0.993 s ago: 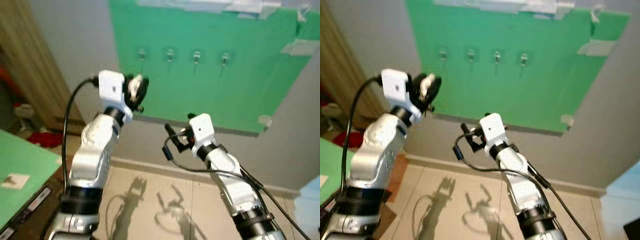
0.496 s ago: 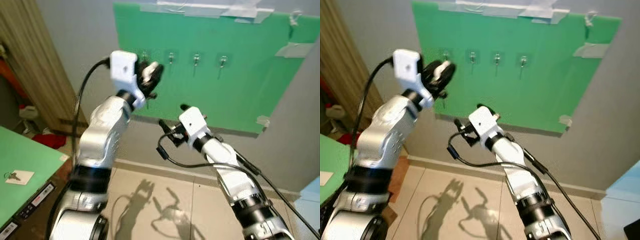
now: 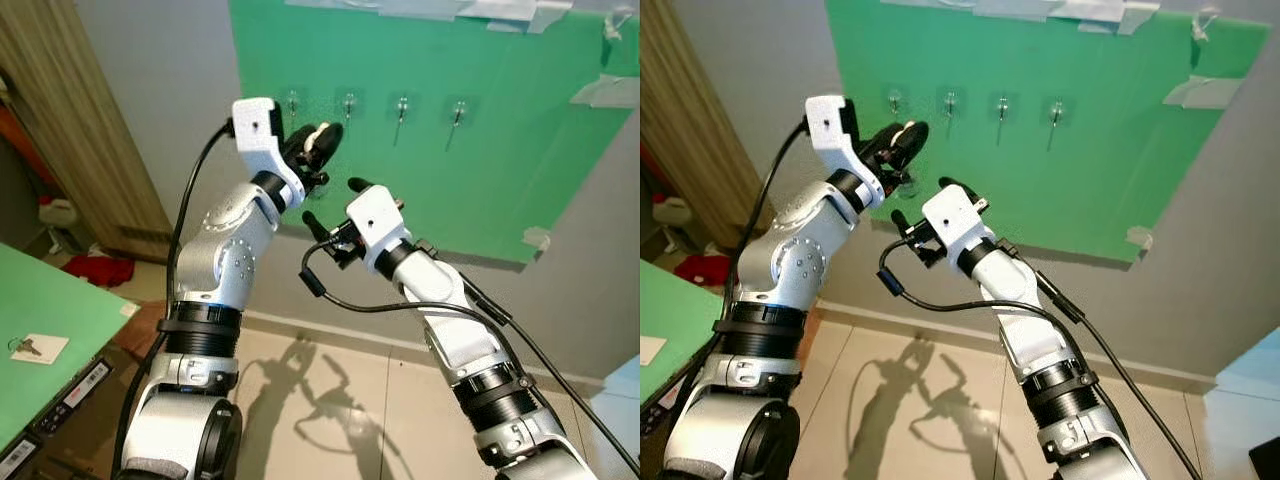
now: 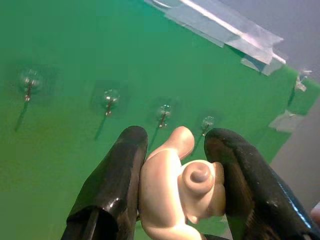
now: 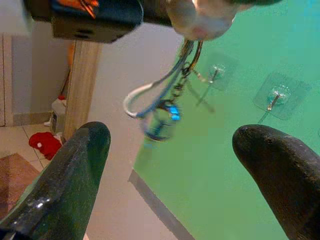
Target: Hang keys on a hook
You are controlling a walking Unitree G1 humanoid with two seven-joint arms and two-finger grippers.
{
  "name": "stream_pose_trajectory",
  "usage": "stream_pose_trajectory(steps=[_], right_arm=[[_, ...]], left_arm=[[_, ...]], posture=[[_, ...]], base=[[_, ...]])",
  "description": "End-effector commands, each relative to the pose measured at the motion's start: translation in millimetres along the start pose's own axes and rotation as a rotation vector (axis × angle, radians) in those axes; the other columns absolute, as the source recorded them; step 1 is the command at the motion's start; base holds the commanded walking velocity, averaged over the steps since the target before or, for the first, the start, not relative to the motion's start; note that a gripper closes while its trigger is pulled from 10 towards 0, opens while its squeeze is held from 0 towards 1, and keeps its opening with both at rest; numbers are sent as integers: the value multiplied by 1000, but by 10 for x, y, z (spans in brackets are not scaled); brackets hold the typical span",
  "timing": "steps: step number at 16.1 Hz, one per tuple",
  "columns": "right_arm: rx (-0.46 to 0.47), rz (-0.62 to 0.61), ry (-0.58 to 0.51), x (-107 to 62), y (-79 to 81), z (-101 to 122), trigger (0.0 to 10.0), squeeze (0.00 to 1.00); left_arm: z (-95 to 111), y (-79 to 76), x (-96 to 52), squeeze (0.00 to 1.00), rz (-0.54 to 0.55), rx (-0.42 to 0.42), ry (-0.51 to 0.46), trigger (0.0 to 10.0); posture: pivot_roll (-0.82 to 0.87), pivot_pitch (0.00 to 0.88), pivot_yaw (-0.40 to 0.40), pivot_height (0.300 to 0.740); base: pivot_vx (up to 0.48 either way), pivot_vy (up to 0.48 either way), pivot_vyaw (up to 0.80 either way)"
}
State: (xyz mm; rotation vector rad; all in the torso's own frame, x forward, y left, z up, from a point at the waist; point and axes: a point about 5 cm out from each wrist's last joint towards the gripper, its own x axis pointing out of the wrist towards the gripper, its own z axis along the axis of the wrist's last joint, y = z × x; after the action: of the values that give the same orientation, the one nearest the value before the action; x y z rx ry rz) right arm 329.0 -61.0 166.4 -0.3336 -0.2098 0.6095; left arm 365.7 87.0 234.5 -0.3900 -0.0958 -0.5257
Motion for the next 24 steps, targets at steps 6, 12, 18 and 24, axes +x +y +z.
stream_pose_trajectory(steps=[6,12,18,24], right_arm=[[72,10,-34,48,67,75,10000,0],[78,19,-60,164,108,160,10000,0],[87,-3,-67,158,62,170,10000,0],[91,-33,-62,158,36,152,10000,0]], left_arm=[[-10,49,52,0,19,-110,18,0],[-12,-63,87,0,-40,-232,31,0],[275,-79,101,0,-64,-309,-41,0],[412,-135,104,0,-83,-332,-62,0]], posture=[[-46,0,51,740],[-46,0,58,740],[-47,0,68,740],[-47,0,81,740]], base=[[0,0,0],[0,0,0],[0,0,0],[0,0,0]])
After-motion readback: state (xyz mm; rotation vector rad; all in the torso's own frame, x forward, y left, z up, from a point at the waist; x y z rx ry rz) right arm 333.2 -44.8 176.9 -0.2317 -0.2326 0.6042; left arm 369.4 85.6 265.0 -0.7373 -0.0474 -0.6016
